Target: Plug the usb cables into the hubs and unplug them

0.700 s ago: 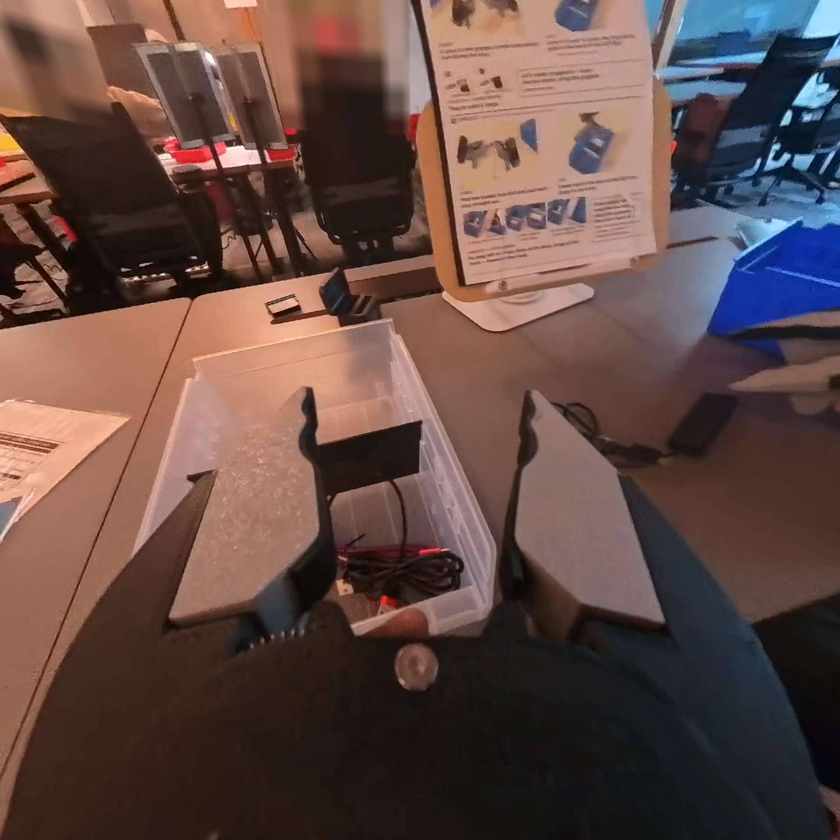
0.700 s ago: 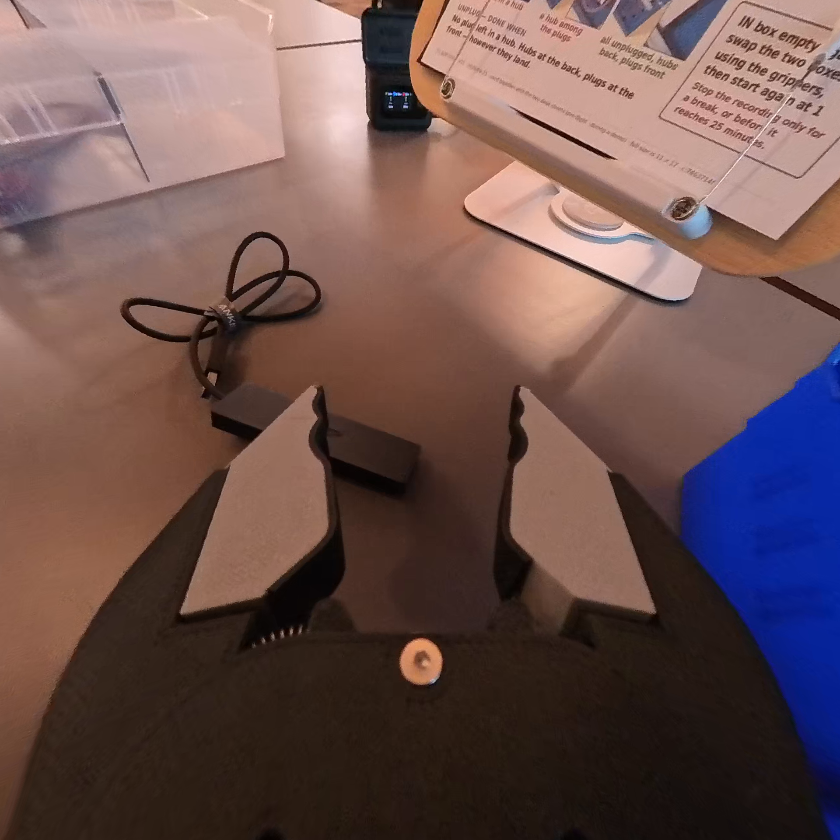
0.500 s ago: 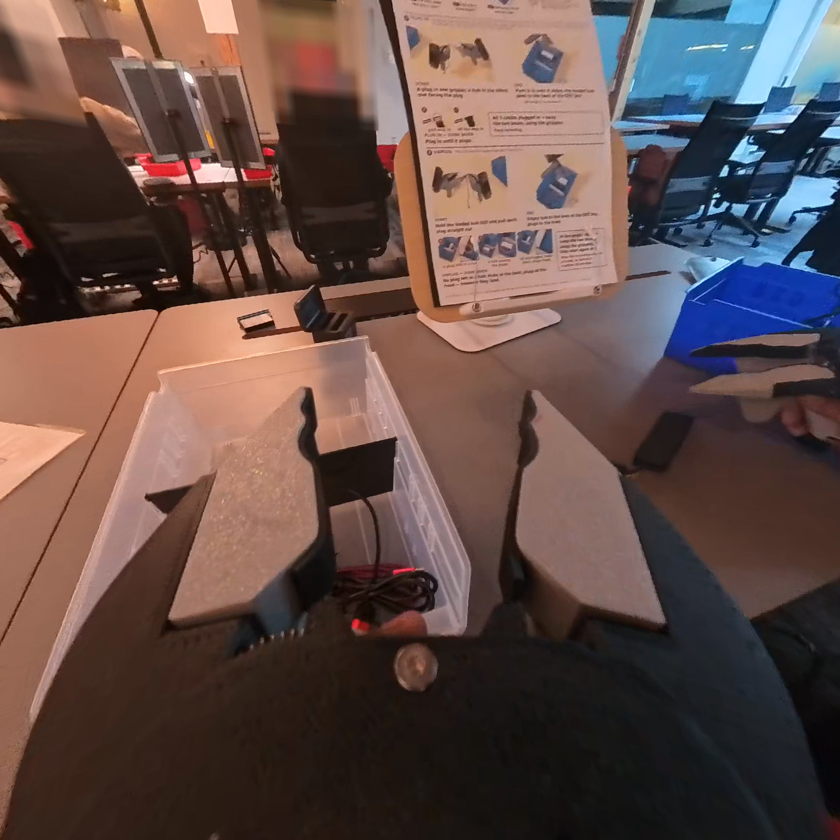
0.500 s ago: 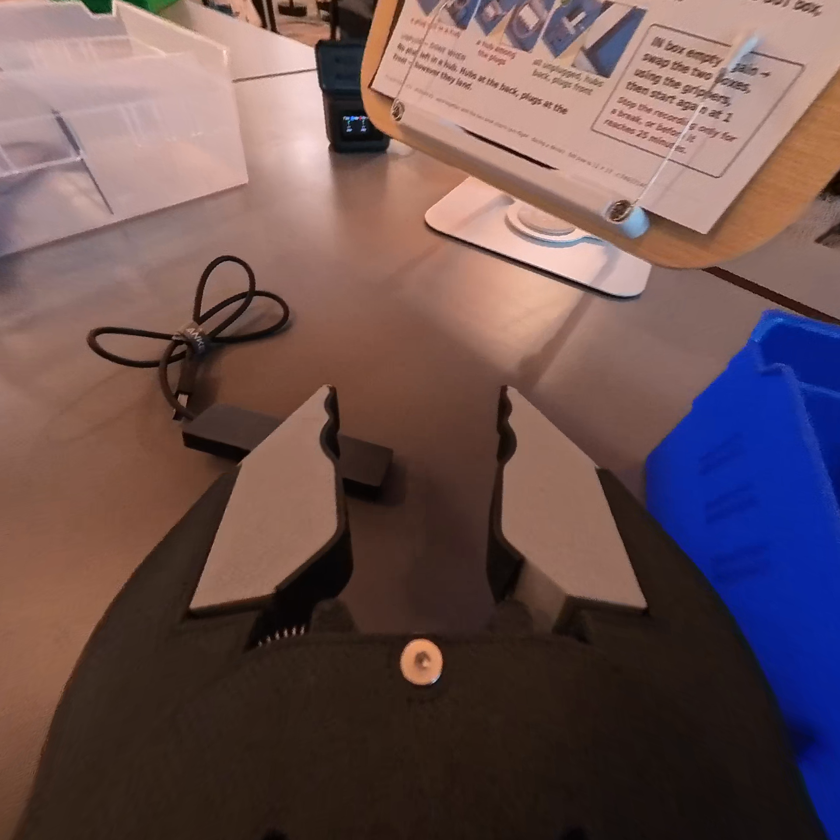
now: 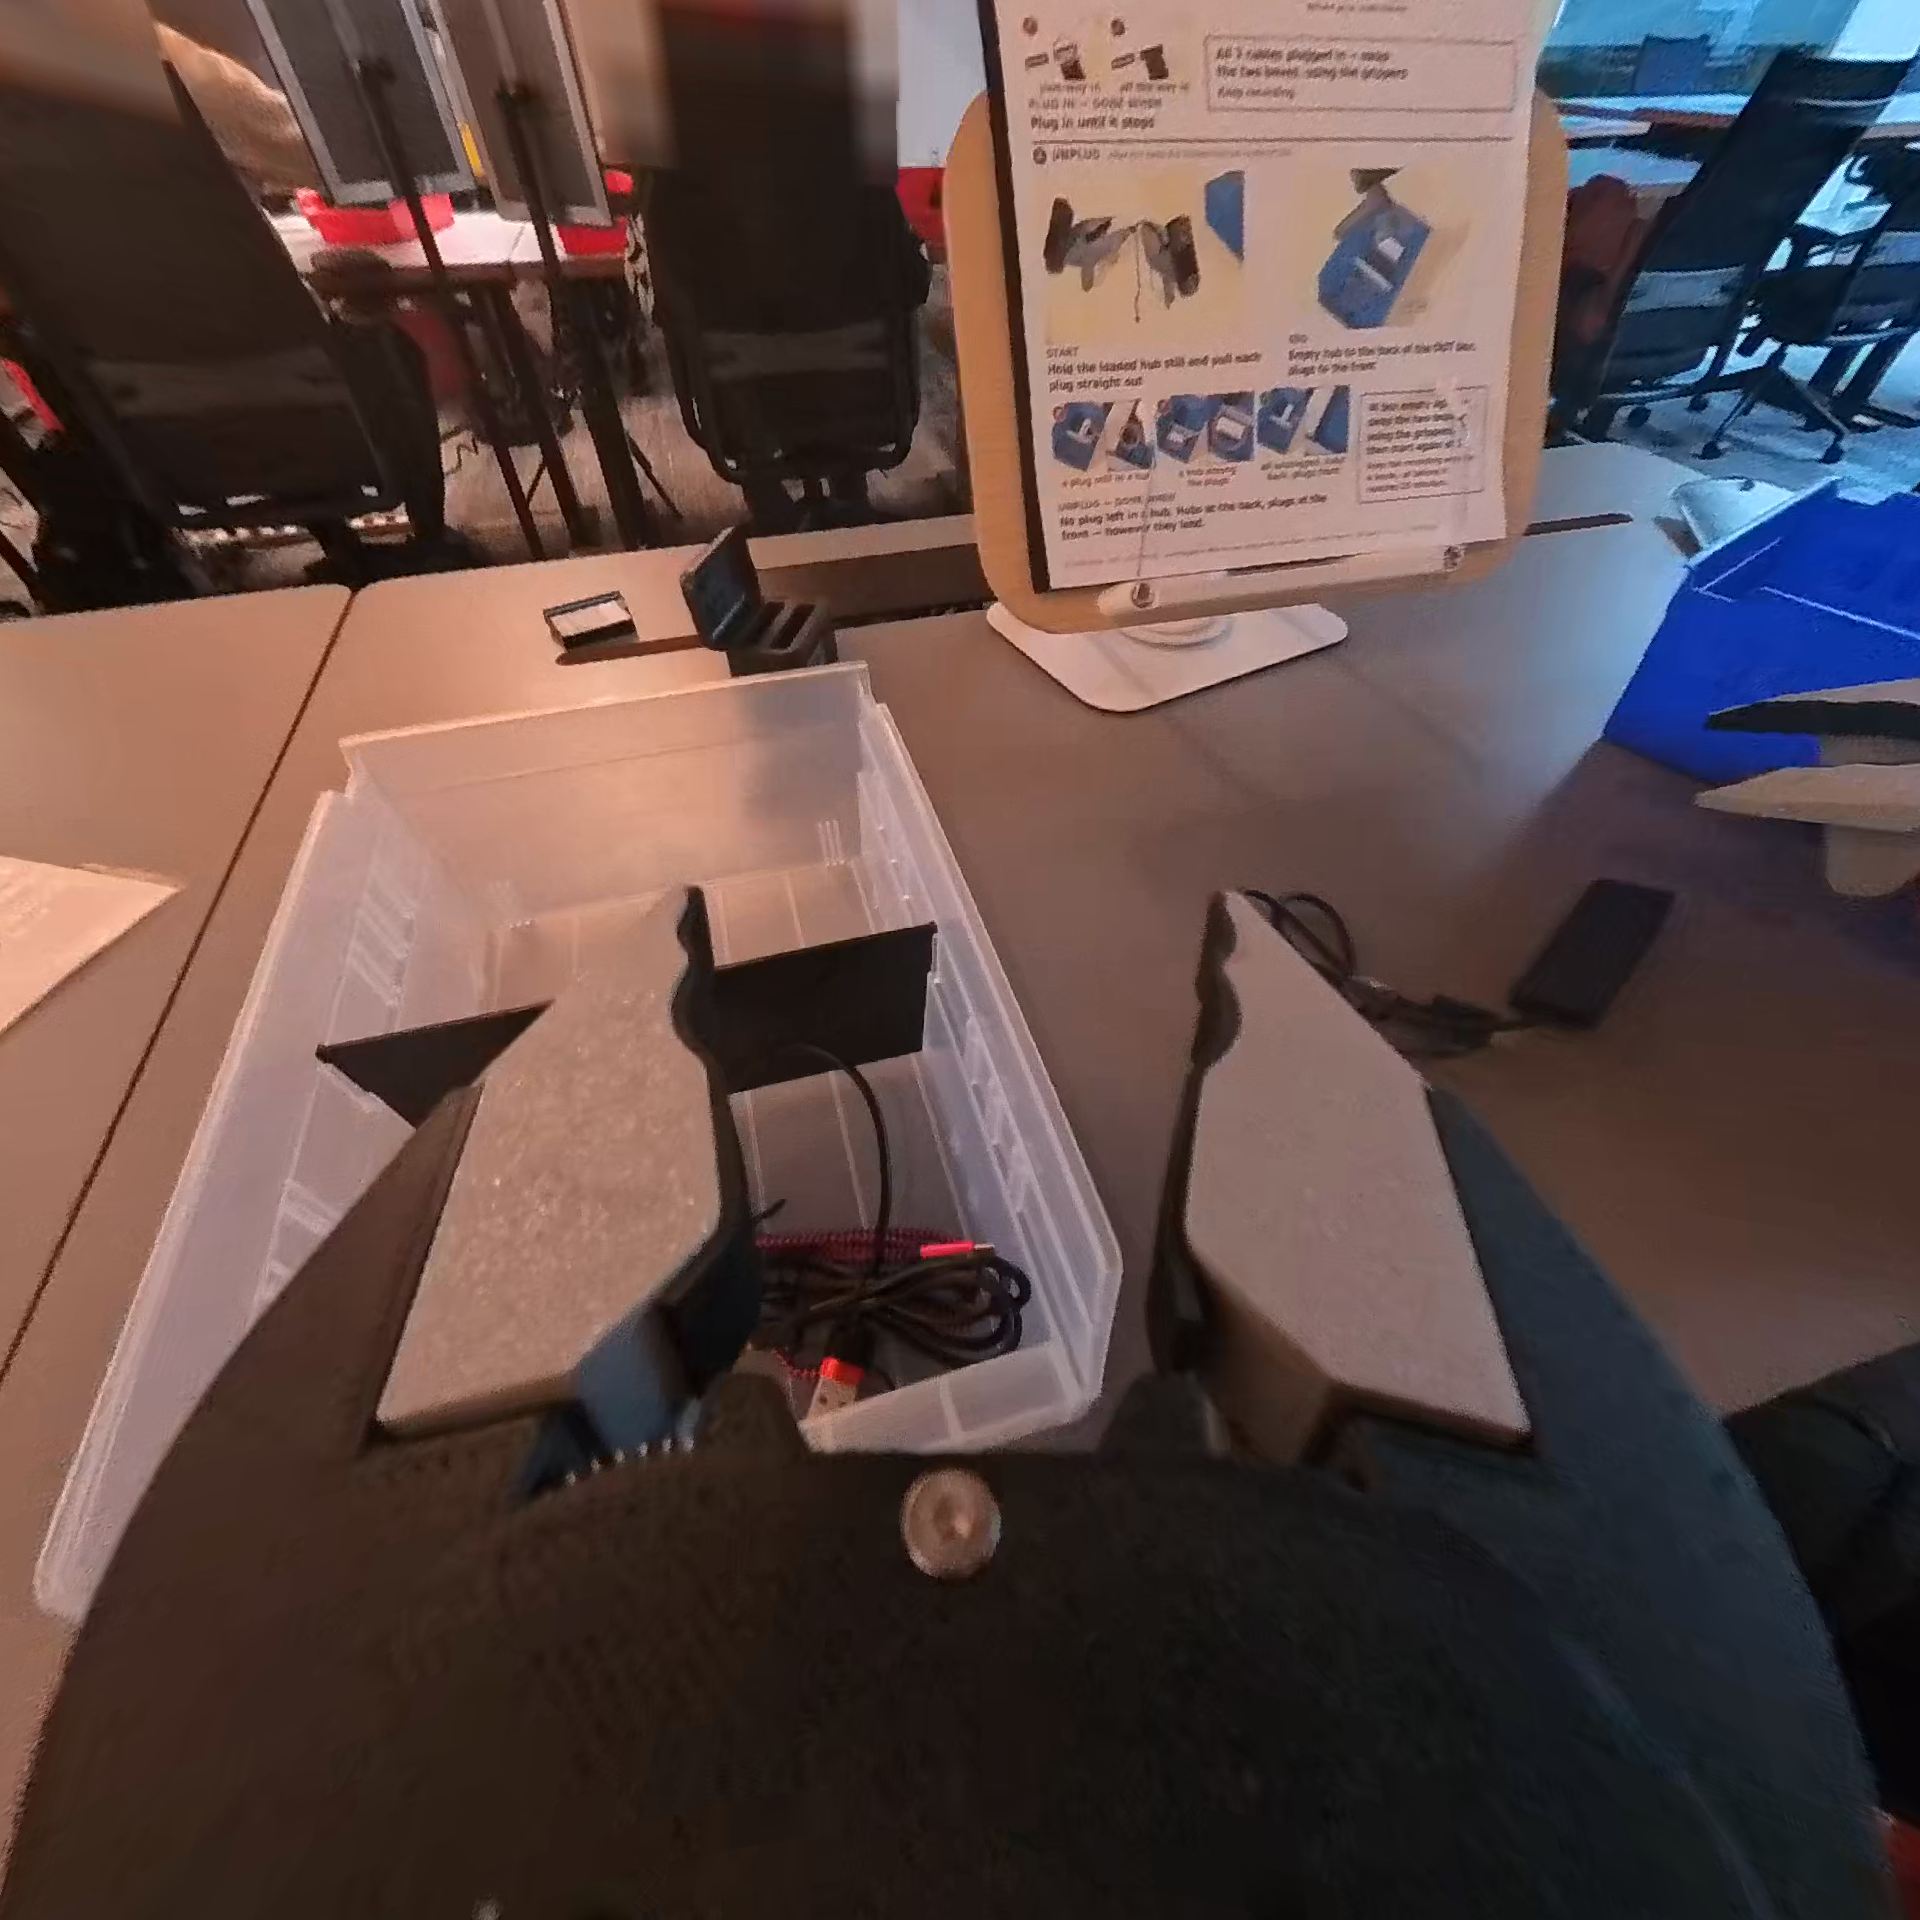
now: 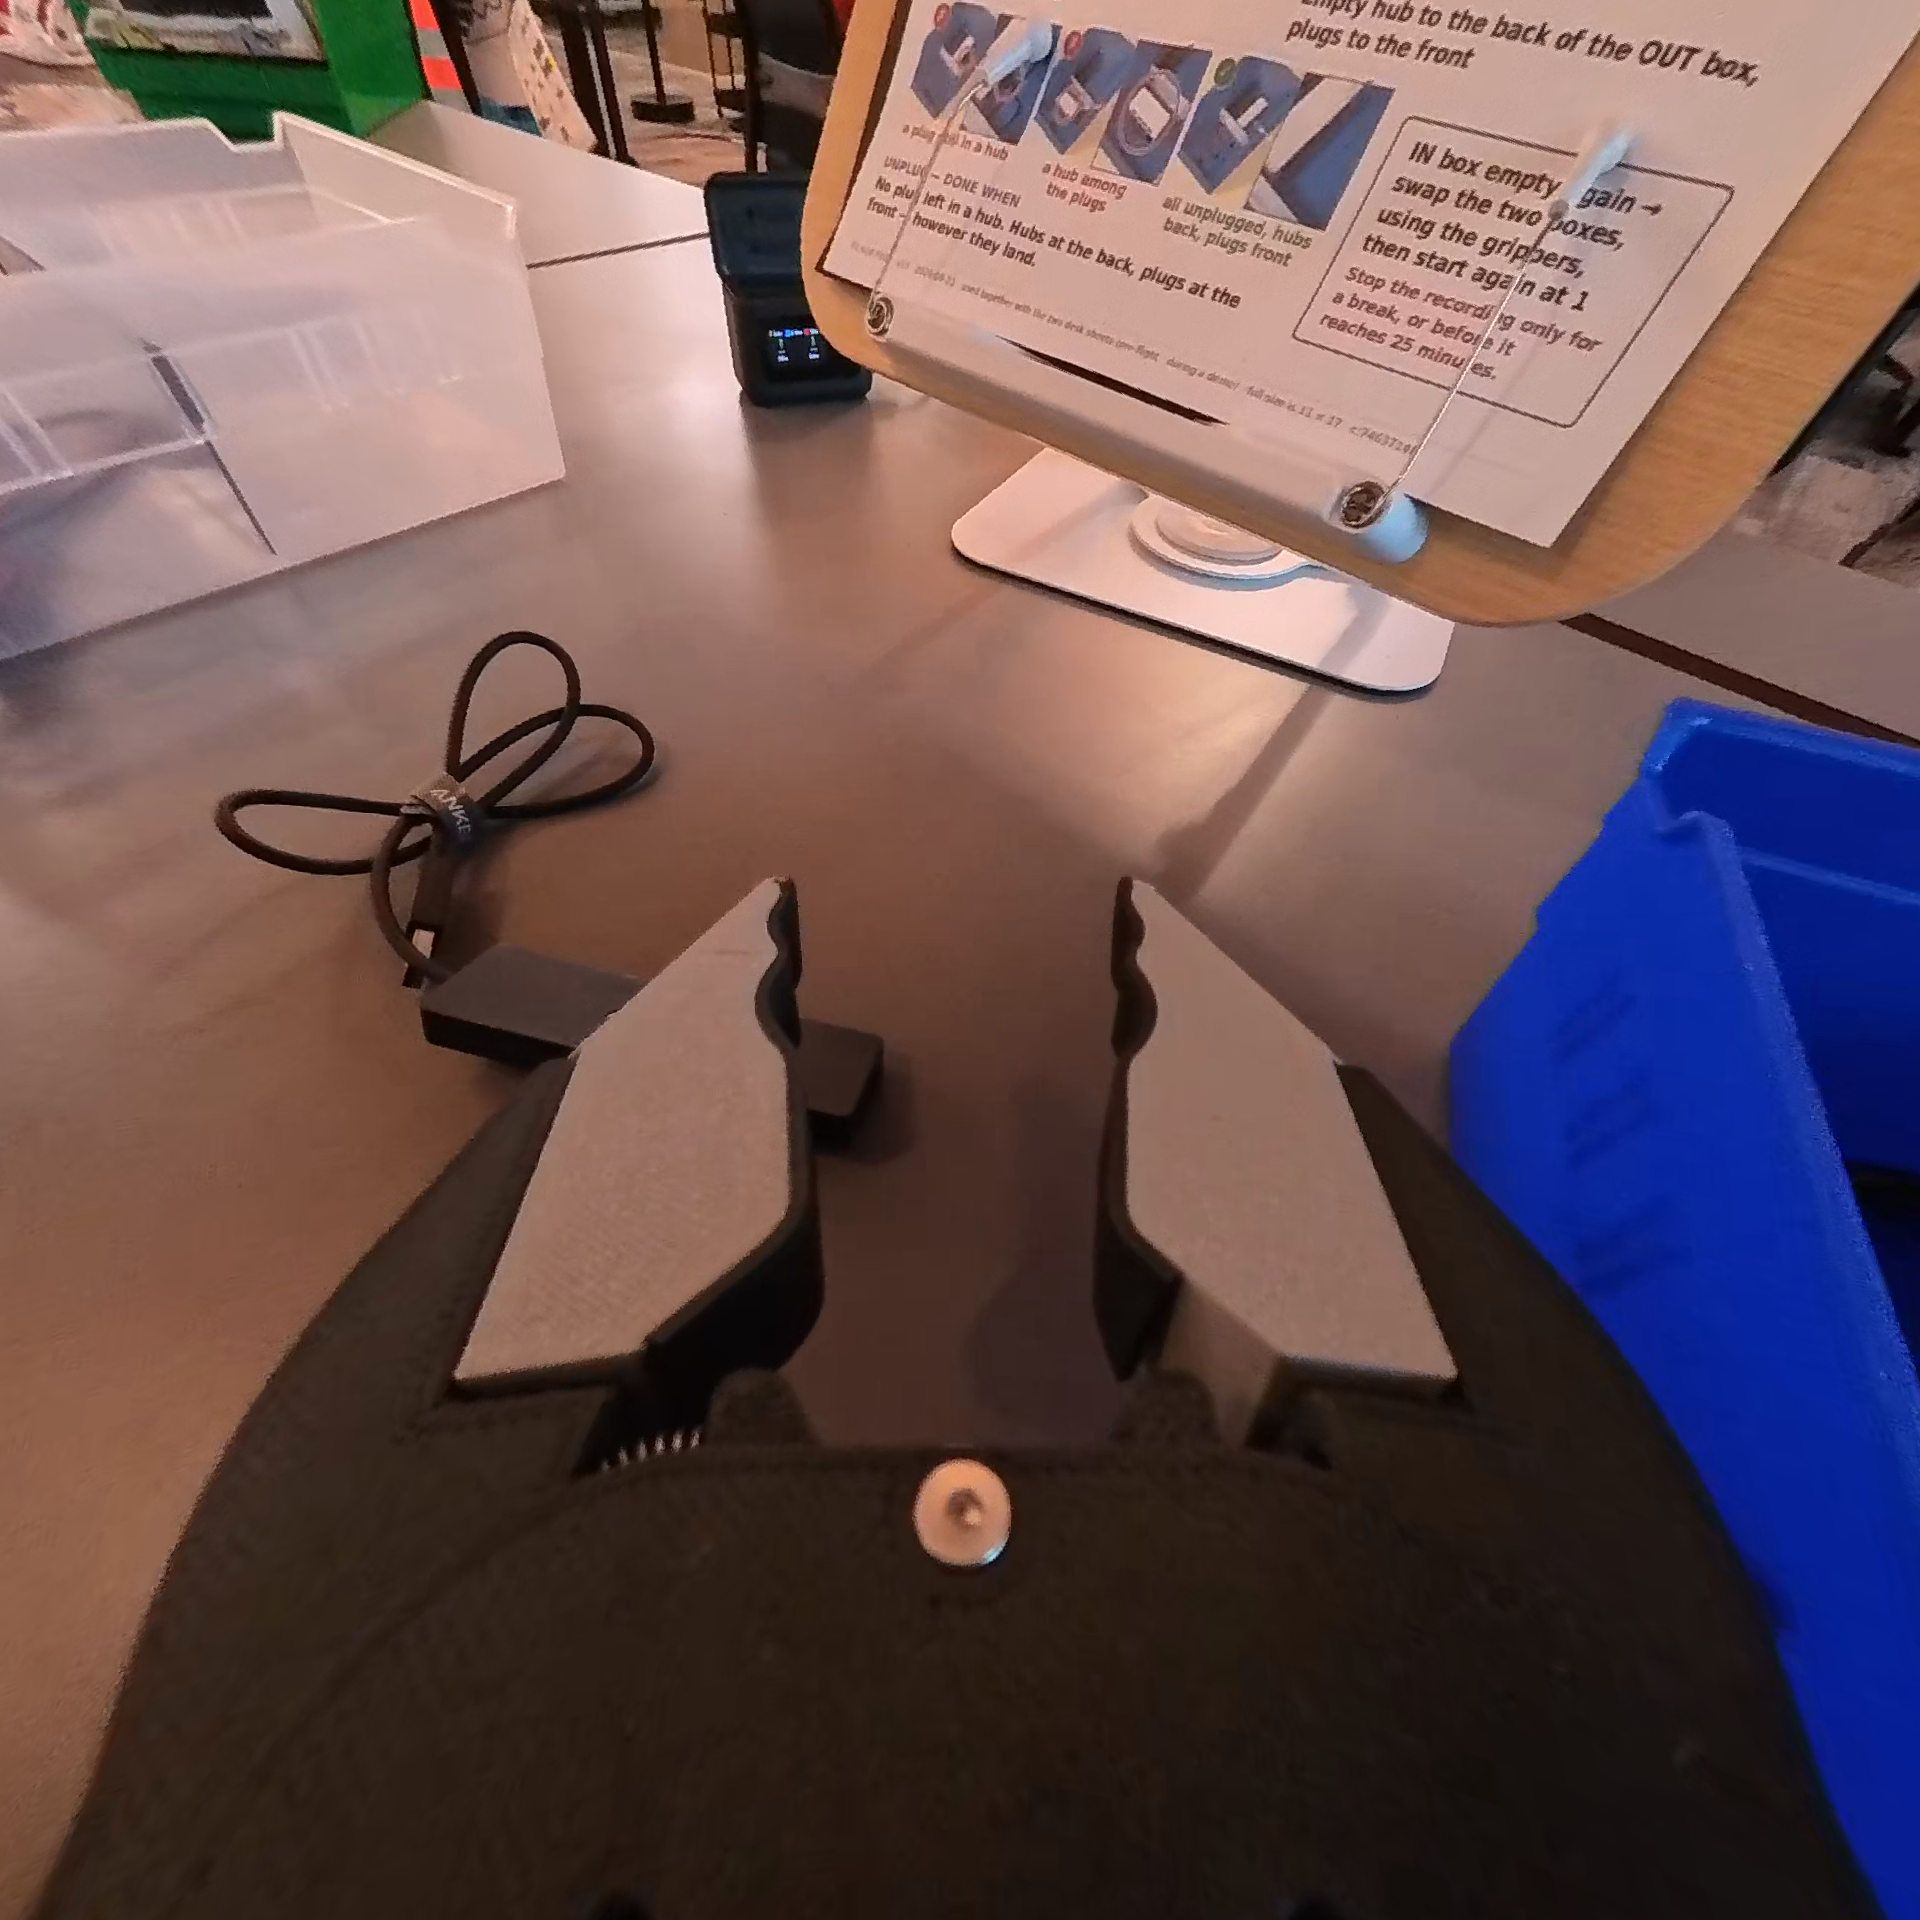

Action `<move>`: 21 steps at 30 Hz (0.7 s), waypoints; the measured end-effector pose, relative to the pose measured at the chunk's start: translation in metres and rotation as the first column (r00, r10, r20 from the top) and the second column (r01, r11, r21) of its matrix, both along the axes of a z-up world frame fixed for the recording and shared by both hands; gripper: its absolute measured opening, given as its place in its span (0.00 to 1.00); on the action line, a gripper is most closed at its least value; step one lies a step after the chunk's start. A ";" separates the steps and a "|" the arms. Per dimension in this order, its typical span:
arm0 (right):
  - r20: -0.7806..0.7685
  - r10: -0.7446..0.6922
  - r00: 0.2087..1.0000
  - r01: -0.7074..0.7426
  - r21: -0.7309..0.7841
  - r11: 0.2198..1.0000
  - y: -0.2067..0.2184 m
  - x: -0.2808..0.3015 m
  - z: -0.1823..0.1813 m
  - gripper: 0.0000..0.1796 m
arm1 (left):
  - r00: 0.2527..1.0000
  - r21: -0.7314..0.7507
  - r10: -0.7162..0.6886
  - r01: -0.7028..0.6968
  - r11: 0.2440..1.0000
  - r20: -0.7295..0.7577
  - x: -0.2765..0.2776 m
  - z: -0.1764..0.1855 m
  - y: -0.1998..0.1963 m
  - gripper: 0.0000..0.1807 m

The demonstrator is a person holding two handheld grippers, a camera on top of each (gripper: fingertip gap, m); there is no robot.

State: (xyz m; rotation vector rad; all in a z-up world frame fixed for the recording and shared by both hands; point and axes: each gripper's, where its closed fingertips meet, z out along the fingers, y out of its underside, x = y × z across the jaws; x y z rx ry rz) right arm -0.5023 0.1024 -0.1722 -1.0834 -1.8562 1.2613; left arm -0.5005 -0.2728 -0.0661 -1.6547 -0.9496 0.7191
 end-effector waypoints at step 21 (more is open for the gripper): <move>-0.017 -0.002 1.000 0.003 0.033 0.999 0.000 0.000 0.000 0.30 | 1.000 -0.063 -0.023 0.023 0.998 -0.003 0.000 -0.006 0.012 0.49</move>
